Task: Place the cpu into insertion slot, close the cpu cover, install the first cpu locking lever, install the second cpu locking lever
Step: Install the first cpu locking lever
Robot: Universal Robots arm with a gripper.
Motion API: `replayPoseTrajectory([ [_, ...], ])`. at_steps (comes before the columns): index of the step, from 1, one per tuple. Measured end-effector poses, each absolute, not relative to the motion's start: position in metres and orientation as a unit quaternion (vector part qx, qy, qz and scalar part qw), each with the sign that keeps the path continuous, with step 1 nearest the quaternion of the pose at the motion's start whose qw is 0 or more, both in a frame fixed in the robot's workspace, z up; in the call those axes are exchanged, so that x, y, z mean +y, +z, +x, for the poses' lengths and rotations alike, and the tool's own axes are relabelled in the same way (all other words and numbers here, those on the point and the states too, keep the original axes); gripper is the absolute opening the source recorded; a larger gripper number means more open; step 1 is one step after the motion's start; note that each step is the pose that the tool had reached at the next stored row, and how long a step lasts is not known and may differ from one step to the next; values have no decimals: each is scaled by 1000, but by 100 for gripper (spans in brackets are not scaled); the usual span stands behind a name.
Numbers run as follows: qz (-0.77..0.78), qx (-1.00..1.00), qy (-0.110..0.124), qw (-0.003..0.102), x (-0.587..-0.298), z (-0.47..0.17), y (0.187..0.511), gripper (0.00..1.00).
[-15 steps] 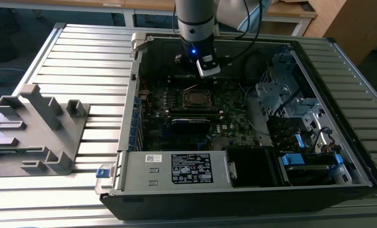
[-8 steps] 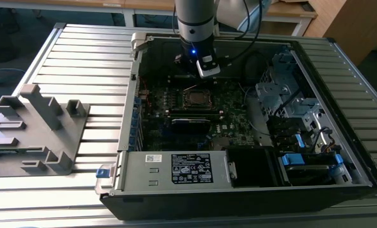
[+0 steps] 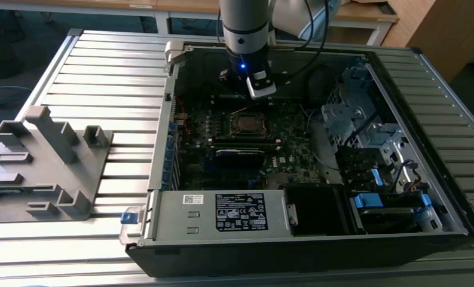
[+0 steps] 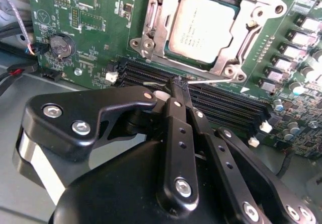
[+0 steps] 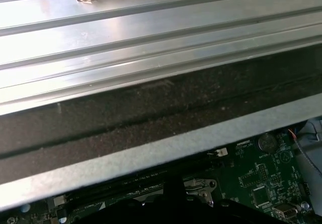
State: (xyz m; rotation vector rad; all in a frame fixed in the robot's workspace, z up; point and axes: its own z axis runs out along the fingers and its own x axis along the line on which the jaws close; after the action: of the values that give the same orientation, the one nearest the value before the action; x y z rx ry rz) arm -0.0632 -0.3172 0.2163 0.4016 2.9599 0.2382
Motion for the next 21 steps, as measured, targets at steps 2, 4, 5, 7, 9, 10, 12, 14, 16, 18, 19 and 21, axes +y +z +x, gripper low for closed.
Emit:
replayPoseTrajectory([
  [2,141,984,79,73,-317,-63,216,11],
  [4,148,983,78,74,-317,-63,216,11],
  [5,150,983,78,74,-317,-63,216,11],
  [7,150,983,78,74,-317,-63,216,11],
  [9,150,983,78,74,-317,-63,215,11],
  [10,151,983,78,74,-317,-63,215,11],
  [12,152,982,78,74,-317,-63,215,11],
  [14,158,982,77,74,-317,-63,215,11],
  [16,172,979,76,75,-317,-63,214,11],
  [18,184,977,75,76,-317,-63,214,11],
  [19,188,976,75,77,-317,-63,214,11],
  [21,190,976,75,77,-317,-64,214,11],
])
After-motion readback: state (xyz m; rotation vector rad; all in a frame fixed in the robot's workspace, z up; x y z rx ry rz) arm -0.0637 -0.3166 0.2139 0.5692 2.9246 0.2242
